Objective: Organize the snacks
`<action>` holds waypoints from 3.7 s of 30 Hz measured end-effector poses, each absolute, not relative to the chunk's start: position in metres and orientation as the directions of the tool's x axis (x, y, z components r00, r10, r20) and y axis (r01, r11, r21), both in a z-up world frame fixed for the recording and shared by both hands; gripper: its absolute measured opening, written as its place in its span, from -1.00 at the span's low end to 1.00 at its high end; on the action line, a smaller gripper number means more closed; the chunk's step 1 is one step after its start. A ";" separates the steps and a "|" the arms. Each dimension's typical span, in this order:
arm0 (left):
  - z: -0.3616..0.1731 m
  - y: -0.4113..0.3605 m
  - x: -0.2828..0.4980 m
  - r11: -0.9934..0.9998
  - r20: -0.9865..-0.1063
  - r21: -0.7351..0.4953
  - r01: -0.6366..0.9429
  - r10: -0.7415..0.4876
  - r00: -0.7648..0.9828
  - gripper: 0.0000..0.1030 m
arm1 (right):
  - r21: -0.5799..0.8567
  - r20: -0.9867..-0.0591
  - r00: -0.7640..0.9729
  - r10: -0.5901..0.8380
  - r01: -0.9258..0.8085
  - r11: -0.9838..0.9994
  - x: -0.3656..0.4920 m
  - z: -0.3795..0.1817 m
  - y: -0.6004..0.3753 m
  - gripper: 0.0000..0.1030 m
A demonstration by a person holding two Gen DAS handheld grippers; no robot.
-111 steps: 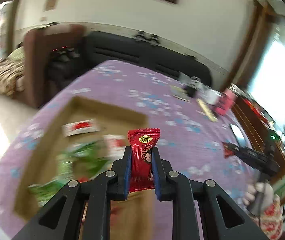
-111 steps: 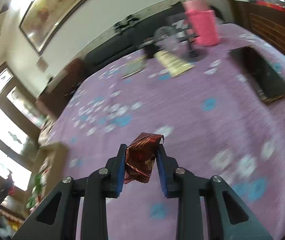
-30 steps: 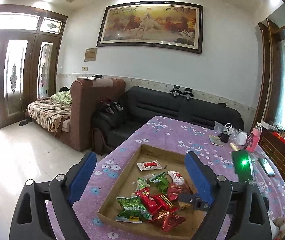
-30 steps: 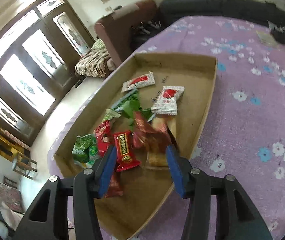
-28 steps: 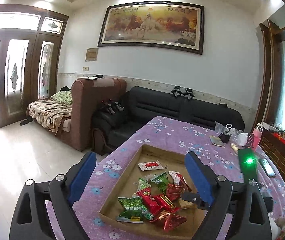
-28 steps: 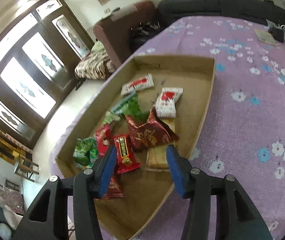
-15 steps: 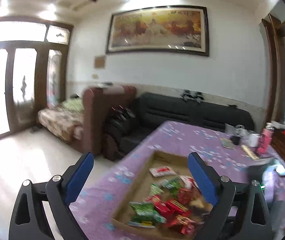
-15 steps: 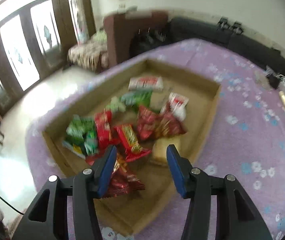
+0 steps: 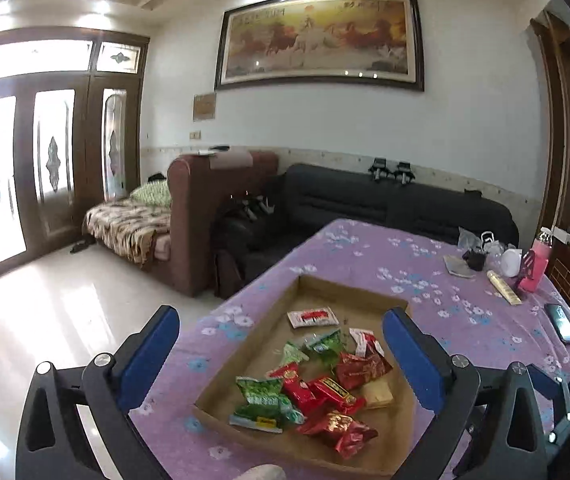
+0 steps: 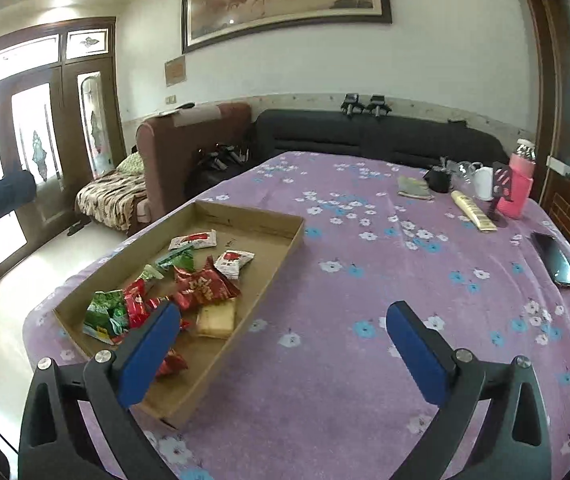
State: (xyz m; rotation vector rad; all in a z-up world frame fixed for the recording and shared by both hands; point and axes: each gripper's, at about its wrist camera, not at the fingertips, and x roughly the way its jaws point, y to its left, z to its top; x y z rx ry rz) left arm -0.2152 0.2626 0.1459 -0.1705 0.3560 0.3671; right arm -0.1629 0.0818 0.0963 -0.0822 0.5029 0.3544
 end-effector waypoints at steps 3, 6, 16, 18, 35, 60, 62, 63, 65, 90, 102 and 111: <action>0.138 0.260 -0.206 0.913 -0.423 -0.104 -0.395 0.319 0.848 0.99 | 0.003 -0.499 0.808 0.313 -0.360 0.933 -0.166 0.091 0.085 1.00; 0.128 0.255 -0.198 0.901 -0.463 -0.052 -0.430 0.359 0.810 1.00 | 0.015 -0.531 0.784 0.320 -0.368 0.930 -0.163 0.085 0.086 1.00; 0.106 0.265 -0.186 0.889 -0.558 -0.049 -0.456 0.354 0.751 1.00 | -0.011 -0.580 0.744 0.333 -0.416 0.909 -0.169 0.076 0.107 1.00; 0.102 0.268 -0.185 0.890 -0.571 -0.055 -0.453 0.344 0.745 1.00 | -0.017 -0.593 0.733 0.335 -0.427 0.904 -0.169 0.074 0.112 1.00; 0.090 0.283 -0.182 0.887 -0.613 -0.081 -0.454 0.315 0.725 1.00 | -0.033 -0.627 0.710 0.320 -0.435 0.900 -0.167 0.068 0.125 1.00; 0.081 0.274 -0.175 0.905 -0.665 -0.112 -0.410 0.239 0.708 1.00 | -0.026 -0.655 0.699 0.287 -0.400 0.916 -0.161 0.062 0.117 1.00; 0.080 0.273 -0.174 0.906 -0.670 -0.108 -0.409 0.237 0.703 1.00 | -0.026 -0.656 0.699 0.284 -0.398 0.917 -0.161 0.062 0.117 1.00; 0.079 0.272 -0.174 0.907 -0.673 -0.105 -0.408 0.237 0.700 1.00 | -0.027 -0.656 0.699 0.285 -0.399 0.917 -0.161 0.062 0.117 1.00; 0.078 0.271 -0.173 0.908 -0.677 -0.104 -0.405 0.234 0.698 1.00 | -0.029 -0.658 0.698 0.282 -0.398 0.917 -0.161 0.061 0.117 1.00; 0.075 0.268 -0.170 0.912 -0.689 -0.117 -0.393 0.210 0.693 1.00 | -0.028 -0.667 0.690 0.280 -0.399 0.917 -0.160 0.058 0.117 1.00; 0.073 0.267 -0.169 0.910 -0.693 -0.124 -0.395 0.206 0.691 0.99 | -0.036 -0.668 0.688 0.286 -0.413 0.910 -0.164 0.055 0.123 1.00; 0.072 0.267 -0.169 0.910 -0.696 -0.125 -0.395 0.203 0.689 0.99 | -0.035 -0.668 0.686 0.287 -0.415 0.909 -0.163 0.054 0.123 1.00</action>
